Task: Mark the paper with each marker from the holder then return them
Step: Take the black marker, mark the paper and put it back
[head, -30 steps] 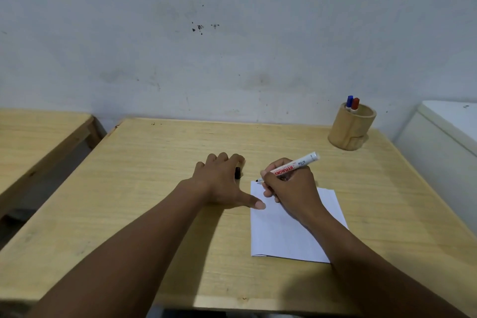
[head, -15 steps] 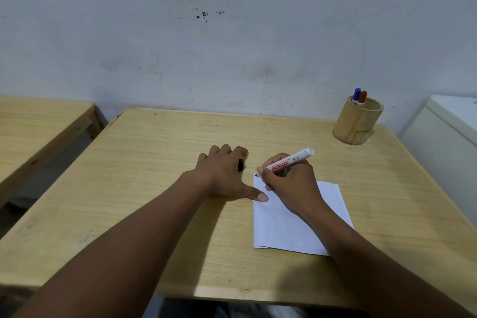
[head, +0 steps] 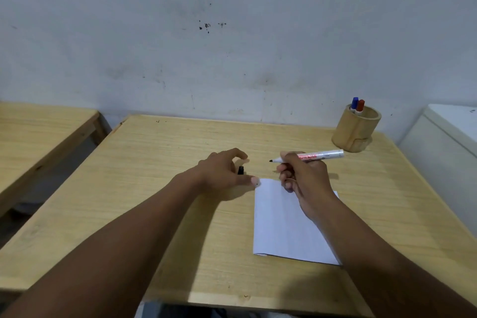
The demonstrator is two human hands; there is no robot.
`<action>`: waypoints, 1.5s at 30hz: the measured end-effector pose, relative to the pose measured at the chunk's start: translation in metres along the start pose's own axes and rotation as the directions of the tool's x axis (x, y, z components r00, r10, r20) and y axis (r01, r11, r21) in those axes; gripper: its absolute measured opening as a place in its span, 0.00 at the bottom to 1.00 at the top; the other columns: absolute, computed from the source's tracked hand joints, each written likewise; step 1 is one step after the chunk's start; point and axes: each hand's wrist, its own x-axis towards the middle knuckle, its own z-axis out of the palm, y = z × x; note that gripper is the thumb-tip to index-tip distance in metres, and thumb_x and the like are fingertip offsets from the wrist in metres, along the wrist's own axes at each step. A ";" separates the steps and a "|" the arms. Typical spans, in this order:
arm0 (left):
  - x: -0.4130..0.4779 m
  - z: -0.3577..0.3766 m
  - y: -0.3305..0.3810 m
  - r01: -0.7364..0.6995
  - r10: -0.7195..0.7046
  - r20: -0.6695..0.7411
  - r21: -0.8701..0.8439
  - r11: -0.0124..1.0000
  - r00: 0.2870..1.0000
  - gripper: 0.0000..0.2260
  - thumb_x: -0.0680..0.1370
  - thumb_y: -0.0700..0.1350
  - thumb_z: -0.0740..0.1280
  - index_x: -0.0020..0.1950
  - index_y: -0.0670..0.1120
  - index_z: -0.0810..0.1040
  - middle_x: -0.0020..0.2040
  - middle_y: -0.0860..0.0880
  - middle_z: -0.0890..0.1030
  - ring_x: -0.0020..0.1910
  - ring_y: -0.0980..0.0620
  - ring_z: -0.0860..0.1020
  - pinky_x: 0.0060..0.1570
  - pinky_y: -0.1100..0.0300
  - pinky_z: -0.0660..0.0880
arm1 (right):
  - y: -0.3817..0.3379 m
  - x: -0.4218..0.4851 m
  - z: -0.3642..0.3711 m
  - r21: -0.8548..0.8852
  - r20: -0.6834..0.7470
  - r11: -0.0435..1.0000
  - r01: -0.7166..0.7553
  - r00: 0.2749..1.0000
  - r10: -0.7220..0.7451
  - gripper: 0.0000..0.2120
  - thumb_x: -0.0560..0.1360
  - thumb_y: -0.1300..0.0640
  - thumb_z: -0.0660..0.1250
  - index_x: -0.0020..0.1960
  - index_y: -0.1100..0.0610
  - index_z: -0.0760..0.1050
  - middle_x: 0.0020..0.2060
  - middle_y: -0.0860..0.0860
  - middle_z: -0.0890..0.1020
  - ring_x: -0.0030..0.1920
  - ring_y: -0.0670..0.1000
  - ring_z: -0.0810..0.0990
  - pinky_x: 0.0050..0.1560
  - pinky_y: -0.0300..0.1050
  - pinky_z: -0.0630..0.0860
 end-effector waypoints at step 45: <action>0.140 0.001 0.241 -0.490 0.434 -0.366 -0.070 0.869 0.823 0.05 0.76 0.45 0.74 0.45 0.43 0.85 0.37 0.47 0.86 0.41 0.49 0.85 0.41 0.60 0.78 | -0.175 0.075 -0.187 -0.456 -0.258 0.890 -0.027 0.960 -0.104 0.21 0.80 0.44 0.65 0.50 0.63 0.79 0.32 0.58 0.82 0.25 0.52 0.74 0.24 0.40 0.66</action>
